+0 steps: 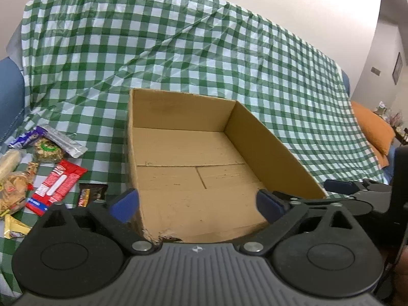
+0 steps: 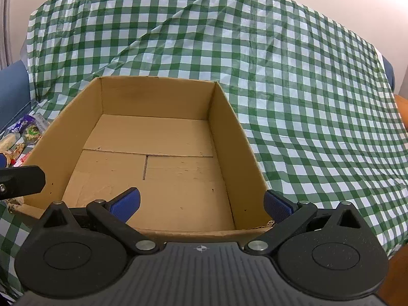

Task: Organize snacks
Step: 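Move both tools from above the cardboard box toward the snack pile, then grasp the dark brown chocolate bar with the right tool while the left tool grasps the yellow wafer bar, then carry the chocolate bar and yellow wafer bar with both tools over the box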

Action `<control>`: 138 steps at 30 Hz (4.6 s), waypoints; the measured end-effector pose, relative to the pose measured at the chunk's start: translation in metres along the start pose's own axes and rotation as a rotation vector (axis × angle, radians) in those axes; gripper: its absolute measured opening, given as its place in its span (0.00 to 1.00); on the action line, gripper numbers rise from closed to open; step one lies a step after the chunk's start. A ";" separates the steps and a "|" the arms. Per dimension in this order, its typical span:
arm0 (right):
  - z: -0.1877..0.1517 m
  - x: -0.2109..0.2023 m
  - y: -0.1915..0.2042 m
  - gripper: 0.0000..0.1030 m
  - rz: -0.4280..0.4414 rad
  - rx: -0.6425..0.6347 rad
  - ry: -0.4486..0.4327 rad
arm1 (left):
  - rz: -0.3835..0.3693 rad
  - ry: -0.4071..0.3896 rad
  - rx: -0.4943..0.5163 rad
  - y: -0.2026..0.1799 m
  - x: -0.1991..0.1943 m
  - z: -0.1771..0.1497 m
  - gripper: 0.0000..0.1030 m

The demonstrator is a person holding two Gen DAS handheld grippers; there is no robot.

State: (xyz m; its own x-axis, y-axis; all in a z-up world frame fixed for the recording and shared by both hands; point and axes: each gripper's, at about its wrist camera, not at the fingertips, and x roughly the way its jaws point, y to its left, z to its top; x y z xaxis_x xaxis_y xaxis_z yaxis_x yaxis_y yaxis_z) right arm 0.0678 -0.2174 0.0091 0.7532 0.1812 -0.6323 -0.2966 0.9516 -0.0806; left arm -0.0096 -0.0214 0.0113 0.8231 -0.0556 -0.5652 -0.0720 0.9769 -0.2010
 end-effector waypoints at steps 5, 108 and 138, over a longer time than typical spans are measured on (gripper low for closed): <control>0.000 0.001 0.003 0.99 -0.032 -0.040 0.016 | -0.066 -0.033 0.005 -0.002 -0.003 -0.003 0.68; -0.077 0.033 0.227 0.52 0.428 -0.277 0.203 | 0.188 0.562 0.064 0.205 0.044 -0.024 0.16; -0.048 -0.046 0.195 0.40 0.411 -0.269 -0.112 | 0.078 0.145 -0.016 0.203 -0.020 0.002 0.09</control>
State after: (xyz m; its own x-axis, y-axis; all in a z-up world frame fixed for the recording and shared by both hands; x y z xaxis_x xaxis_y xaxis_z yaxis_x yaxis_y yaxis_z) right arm -0.0526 -0.0519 -0.0147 0.5961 0.5673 -0.5682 -0.7120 0.7006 -0.0475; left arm -0.0401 0.1787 -0.0165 0.7246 -0.0101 -0.6891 -0.1422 0.9762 -0.1639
